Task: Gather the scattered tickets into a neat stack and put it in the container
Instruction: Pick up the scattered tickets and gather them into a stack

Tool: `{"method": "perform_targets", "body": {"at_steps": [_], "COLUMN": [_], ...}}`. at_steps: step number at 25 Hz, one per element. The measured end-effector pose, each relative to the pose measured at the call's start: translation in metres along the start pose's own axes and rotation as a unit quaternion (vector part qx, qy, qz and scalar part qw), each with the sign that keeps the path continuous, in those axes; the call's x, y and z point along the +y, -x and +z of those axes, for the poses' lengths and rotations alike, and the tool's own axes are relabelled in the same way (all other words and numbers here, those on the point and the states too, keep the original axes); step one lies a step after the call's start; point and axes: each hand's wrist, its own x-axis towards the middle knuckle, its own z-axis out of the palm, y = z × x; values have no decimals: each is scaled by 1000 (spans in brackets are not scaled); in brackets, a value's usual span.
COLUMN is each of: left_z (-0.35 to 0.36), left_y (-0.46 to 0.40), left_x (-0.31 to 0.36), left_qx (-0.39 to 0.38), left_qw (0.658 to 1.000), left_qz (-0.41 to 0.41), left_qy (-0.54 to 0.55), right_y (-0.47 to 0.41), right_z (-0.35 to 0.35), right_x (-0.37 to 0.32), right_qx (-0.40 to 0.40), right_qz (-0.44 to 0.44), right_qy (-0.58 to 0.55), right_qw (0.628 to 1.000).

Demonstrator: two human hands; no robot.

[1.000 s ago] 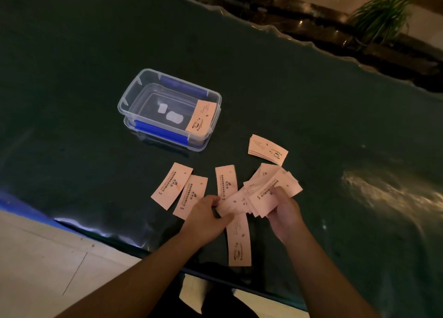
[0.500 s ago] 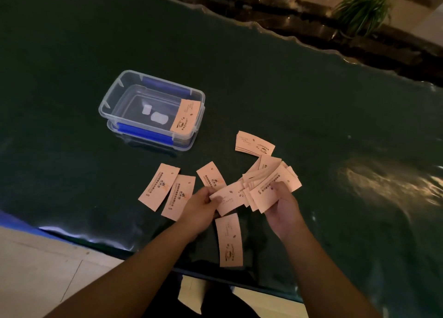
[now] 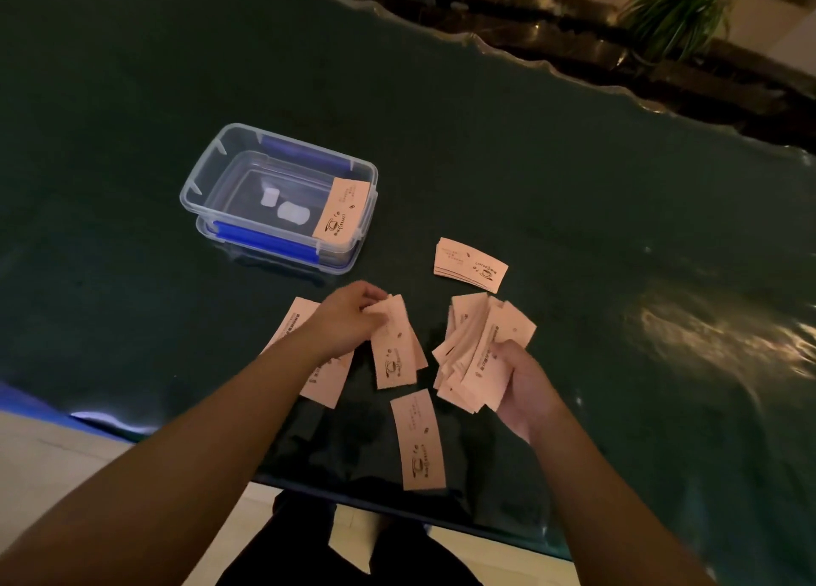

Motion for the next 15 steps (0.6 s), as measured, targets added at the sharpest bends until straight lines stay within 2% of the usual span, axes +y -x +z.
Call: {"method": "perform_targets", "body": {"at_steps": [4,9,10,12,13,15], "left_z": [30,54,59,74,85,112], "left_y": [-2,4,12,32,43,62], "left_x": [18,22,16,-4,-17,-39], "left_qx": [-50,-23,-5,18,8,-26], "left_qw": [996,987,991,998,990,945], "left_qz": [-15,-56,-60,-46,-38,-54], "left_qy": [70,149,123,-33,-134,-320], "right_y": [-4,-8,-8,-9,-8,-8], "right_z": [19,13,9,1,-3,-8], "right_x": [9,11,11,13,14,17], "right_qx": [-29,-23,-7,23,36,53], "right_qz": [5,17,20,25,26,25], "right_qy": [39,32,43,53,49,37], "right_qw": [999,999,999,998,998,998]}}
